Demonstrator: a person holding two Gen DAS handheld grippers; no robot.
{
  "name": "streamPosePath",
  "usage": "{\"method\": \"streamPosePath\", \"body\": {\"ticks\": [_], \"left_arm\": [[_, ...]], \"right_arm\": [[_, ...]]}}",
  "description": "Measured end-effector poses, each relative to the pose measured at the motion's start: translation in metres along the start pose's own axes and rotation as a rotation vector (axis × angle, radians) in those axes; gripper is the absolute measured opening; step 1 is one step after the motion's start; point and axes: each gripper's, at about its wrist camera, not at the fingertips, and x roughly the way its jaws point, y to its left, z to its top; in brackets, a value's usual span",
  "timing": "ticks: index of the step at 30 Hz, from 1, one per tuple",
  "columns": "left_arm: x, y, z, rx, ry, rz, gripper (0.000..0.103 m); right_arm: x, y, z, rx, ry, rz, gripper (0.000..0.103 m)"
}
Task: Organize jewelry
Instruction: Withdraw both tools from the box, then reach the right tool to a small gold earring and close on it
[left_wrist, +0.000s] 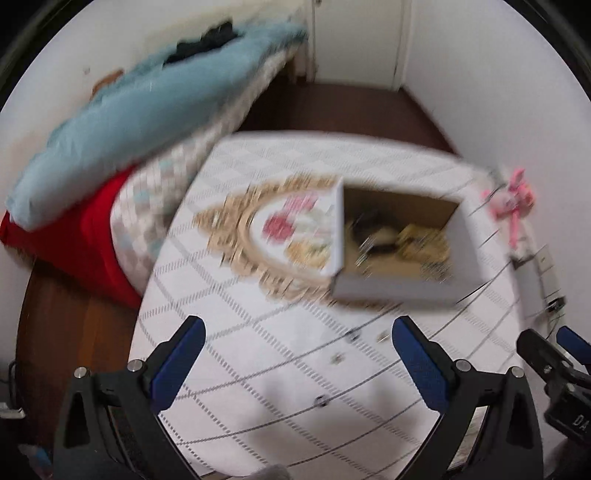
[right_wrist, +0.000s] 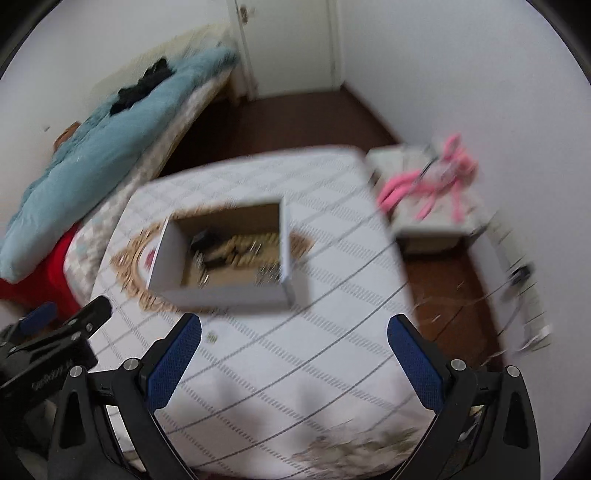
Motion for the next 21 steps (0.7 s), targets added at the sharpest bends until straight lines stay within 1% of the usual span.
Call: {"method": "streamPosePath", "body": {"ticks": [2, 3, 4, 5, 7, 9, 12, 15, 17, 19, 20, 21], "left_arm": [[0.020, 0.009, -0.009, 0.004, 0.042, 0.035, 0.103], [0.031, 0.015, -0.014, 0.005, 0.063, 0.055, 0.103], [0.040, 0.021, -0.019, 0.003, 0.081, 0.072, 0.103], [0.047, 0.025, -0.024, 0.001, 0.094, 0.088, 0.103], [0.061, 0.033, -0.031, -0.006, 0.126, 0.108, 0.103], [0.071, 0.042, -0.038, -0.020, 0.155, 0.113, 0.103], [0.081, 0.048, -0.045, -0.017, 0.174, 0.122, 0.103], [0.087, 0.050, -0.049, -0.015, 0.181, 0.125, 0.103], [0.090, 0.051, -0.050, -0.015, 0.185, 0.123, 0.103], [0.090, 0.051, -0.051, -0.010, 0.185, 0.123, 0.103], [0.090, 0.050, -0.050, -0.007, 0.184, 0.124, 0.103], [0.090, 0.049, -0.051, -0.004, 0.183, 0.123, 0.103]], "right_arm": [[0.030, 0.000, -0.012, 0.016, 0.071, 0.049, 0.102], [0.042, 0.002, -0.016, 0.021, 0.093, 0.068, 0.099], [0.059, 0.004, -0.023, 0.026, 0.124, 0.099, 0.089], [0.069, 0.007, -0.028, 0.027, 0.140, 0.115, 0.074], [0.091, 0.018, -0.037, 0.018, 0.172, 0.145, 0.062], [0.112, 0.030, -0.043, 0.010, 0.199, 0.188, 0.061], [0.126, 0.051, -0.046, -0.021, 0.202, 0.216, 0.061], [0.135, 0.075, -0.044, -0.067, 0.179, 0.221, 0.061], [0.141, 0.087, -0.043, -0.090, 0.180, 0.218, 0.059], [0.148, 0.097, -0.043, -0.111, 0.192, 0.198, 0.046], [0.147, 0.100, -0.044, -0.123, 0.176, 0.181, 0.039], [0.148, 0.104, -0.045, -0.139, 0.174, 0.159, 0.036]]}}
